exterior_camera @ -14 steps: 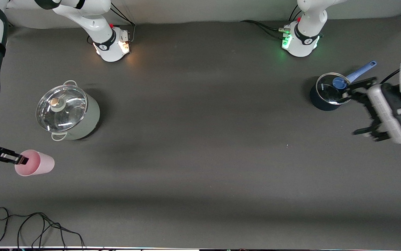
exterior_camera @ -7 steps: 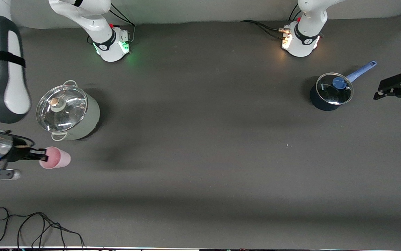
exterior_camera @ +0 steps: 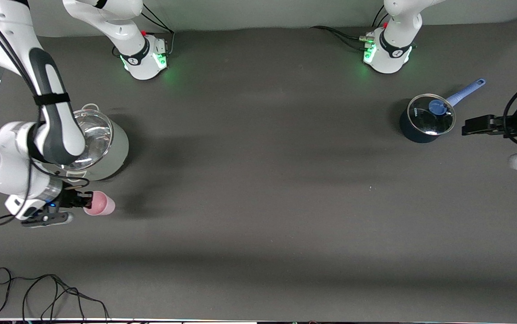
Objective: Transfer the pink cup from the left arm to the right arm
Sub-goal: 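Lower the cup with the right gripper while the left gripper returns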
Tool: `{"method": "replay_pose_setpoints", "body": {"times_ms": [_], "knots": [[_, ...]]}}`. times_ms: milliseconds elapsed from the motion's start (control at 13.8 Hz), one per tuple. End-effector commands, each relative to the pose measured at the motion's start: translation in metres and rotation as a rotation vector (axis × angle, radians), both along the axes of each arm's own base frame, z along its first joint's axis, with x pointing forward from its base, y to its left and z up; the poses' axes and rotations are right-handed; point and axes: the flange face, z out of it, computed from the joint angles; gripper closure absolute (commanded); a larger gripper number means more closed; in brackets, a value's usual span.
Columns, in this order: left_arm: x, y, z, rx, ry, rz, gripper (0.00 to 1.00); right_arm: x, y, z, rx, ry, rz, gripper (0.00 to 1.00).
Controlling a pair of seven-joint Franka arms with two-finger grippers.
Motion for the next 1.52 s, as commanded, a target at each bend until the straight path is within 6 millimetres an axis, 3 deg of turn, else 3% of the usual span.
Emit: {"method": "replay_pose_setpoints", "body": {"times_ms": [0,217,796,1013,1302,1447], "knots": [[-0.007,-0.004,-0.002,0.030,0.037,0.019,0.00,0.009,-0.003,-0.027,-0.016,-0.027,0.057,1.00],[-0.008,0.002,-0.004,0.028,0.048,0.022,0.00,0.018,-0.001,-0.047,-0.021,-0.037,0.062,1.00],[-0.010,-0.018,0.000,0.099,0.019,-0.001,0.00,0.034,-0.005,-0.039,0.007,-0.069,0.020,1.00],[-0.026,-0.012,-0.004,0.083,-0.067,-0.027,0.00,0.034,-0.005,-0.052,0.024,-0.062,0.003,1.00],[-0.052,-0.011,-0.016,0.076,-0.184,-0.038,0.00,0.037,-0.007,-0.054,0.068,-0.070,-0.046,1.00],[-0.054,-0.012,-0.018,0.072,-0.253,-0.041,0.00,0.037,-0.007,-0.054,0.070,-0.068,-0.047,1.00]]}}
